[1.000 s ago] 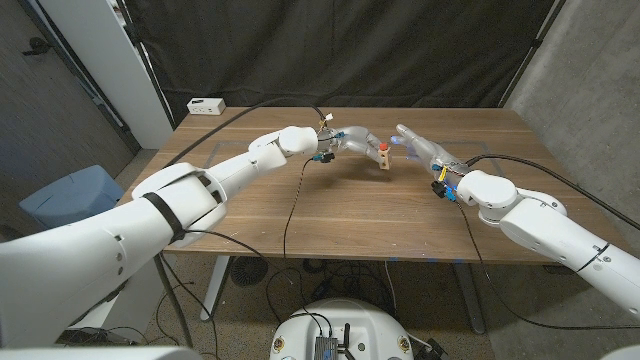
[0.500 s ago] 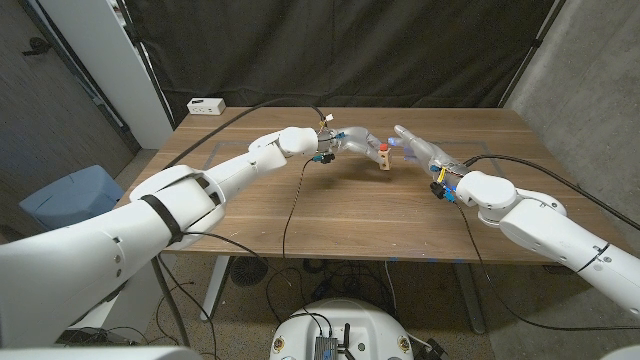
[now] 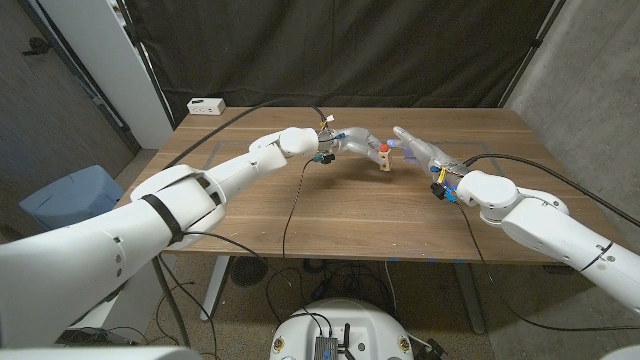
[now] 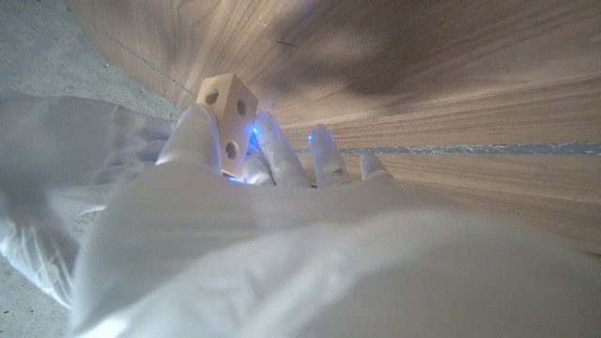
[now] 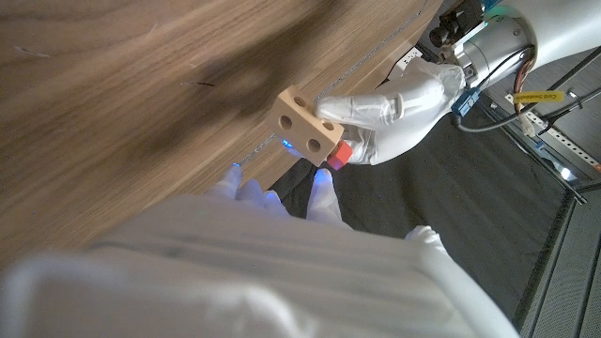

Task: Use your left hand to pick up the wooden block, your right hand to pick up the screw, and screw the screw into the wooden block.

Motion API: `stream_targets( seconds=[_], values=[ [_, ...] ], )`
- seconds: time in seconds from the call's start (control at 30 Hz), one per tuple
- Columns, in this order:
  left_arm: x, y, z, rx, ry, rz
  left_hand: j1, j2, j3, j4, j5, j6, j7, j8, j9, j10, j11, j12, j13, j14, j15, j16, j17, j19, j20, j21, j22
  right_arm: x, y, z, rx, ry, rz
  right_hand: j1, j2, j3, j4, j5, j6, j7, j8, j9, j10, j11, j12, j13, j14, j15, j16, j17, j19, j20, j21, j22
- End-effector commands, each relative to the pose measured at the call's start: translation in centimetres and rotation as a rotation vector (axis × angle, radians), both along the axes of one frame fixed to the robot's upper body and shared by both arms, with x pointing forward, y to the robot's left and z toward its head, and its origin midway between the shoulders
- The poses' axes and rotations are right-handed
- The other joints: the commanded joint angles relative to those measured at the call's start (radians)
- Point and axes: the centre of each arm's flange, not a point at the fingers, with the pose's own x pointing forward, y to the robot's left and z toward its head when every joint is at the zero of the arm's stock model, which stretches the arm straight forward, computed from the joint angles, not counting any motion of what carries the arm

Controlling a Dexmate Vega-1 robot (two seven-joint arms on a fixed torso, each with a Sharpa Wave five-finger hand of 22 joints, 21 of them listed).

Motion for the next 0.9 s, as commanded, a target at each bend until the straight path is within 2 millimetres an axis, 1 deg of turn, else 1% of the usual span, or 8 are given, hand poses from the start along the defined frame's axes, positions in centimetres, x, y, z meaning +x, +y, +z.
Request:
stream_targets(
  seconds=[0.03, 0.9],
  values=[
    [-0.12, -0.09, 0.06, 0.002, -0.005, -0.003, 0.000, -0.002, 0.004, 0.008, 0.008, 0.009, -0.002, 0.007, 0.004, 0.006, 0.002, -0.001, 0.004, 0.003, 0.006, 0.002, 0.001, 0.009, 0.005, 0.005, 0.002, -0.11, 0.11, -0.12, -0.011, 0.008, 0.005, -0.010, 0.004, 0.003, 0.006, 0.009, 0.006, -0.001, 0.004, 0.002, -0.087, -0.002, 0.003, 0.002, -0.137, 0.003, 0.008, 0.003, -0.004, 0.002, 0.005, 0.001],
    [0.02, 0.08, -0.19, -0.010, 0.013, -0.001, -0.001, -0.002, 0.004, 0.008, 0.008, 0.011, 0.000, 0.007, 0.004, 0.010, 0.002, 0.001, 0.004, 0.004, 0.005, 0.001, 0.000, 0.009, 0.005, 0.005, 0.002, -0.55, 0.15, -0.23, -0.018, 0.010, 0.008, -0.010, 0.005, -0.004, 0.016, 0.014, 0.007, -0.002, 0.002, 0.002, -0.085, -0.001, 0.004, 0.002, -0.136, 0.004, 0.009, 0.003, -0.004, 0.002, 0.005, 0.001]
  ],
)
